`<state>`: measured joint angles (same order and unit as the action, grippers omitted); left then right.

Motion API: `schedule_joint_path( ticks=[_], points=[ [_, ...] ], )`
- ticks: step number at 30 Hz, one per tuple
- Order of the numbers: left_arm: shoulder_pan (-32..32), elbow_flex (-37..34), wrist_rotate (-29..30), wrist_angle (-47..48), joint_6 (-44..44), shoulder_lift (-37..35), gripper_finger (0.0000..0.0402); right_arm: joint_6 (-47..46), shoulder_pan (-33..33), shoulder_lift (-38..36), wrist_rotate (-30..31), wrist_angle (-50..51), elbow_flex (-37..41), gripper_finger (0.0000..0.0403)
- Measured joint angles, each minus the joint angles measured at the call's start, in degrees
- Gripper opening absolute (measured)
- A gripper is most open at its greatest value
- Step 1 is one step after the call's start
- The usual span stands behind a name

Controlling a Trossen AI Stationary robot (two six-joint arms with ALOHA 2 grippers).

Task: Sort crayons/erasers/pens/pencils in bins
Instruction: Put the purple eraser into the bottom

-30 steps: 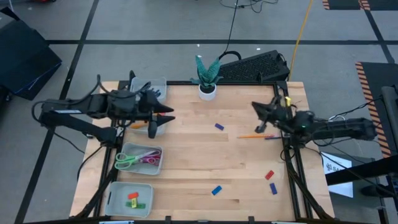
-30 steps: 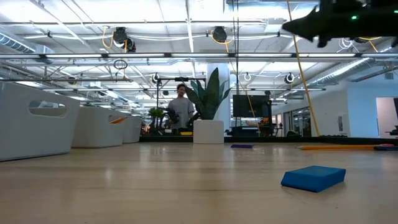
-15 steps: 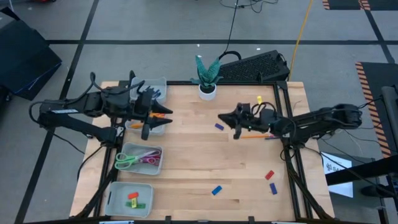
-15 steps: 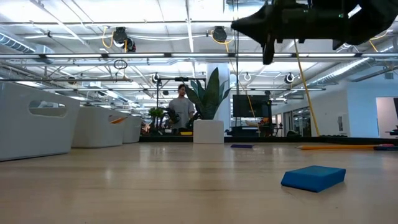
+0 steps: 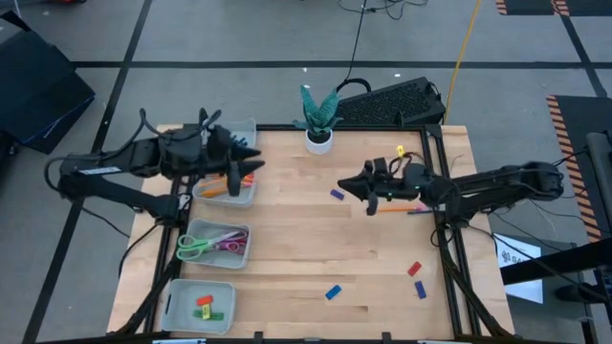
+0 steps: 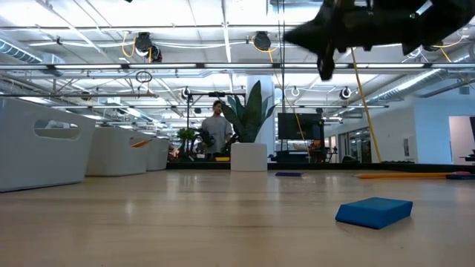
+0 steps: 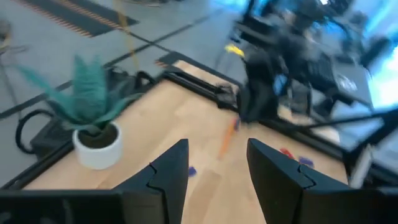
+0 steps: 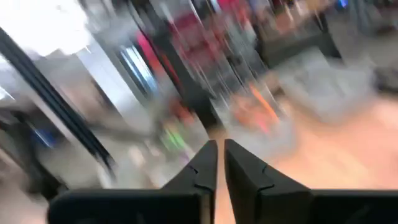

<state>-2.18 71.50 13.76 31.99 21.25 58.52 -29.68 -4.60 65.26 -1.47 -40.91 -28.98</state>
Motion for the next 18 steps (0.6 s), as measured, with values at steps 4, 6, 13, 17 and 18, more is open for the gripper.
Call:
schedule_joint_path(
  ticks=[4,6,13,17,18],
  points=[
    [-3.3,0.0,-0.2,-0.6,3.3,-0.1,0.0168,6.8,1.1,-2.5,3.7,31.8,-7.9,0.0060],
    [-4.6,0.0,-2.2,0.0,2.7,-0.1,0.0176,10.2,2.2,-2.1,10.0,47.8,-13.9,0.0084],
    [-6.2,0.0,-2.3,8.1,-2.0,-4.1,0.0201,11.8,5.6,3.4,19.4,67.7,-28.4,0.0150],
    [-4.0,-0.5,-5.7,10.3,-4.0,-6.1,0.0188,8.1,7.9,9.7,21.5,68.6,-34.1,0.0182],
    [-3.1,-0.9,-6.6,10.2,-4.5,-6.5,0.0184,8.2,8.3,11.5,22.1,69.4,-35.4,0.0188]
  ],
)
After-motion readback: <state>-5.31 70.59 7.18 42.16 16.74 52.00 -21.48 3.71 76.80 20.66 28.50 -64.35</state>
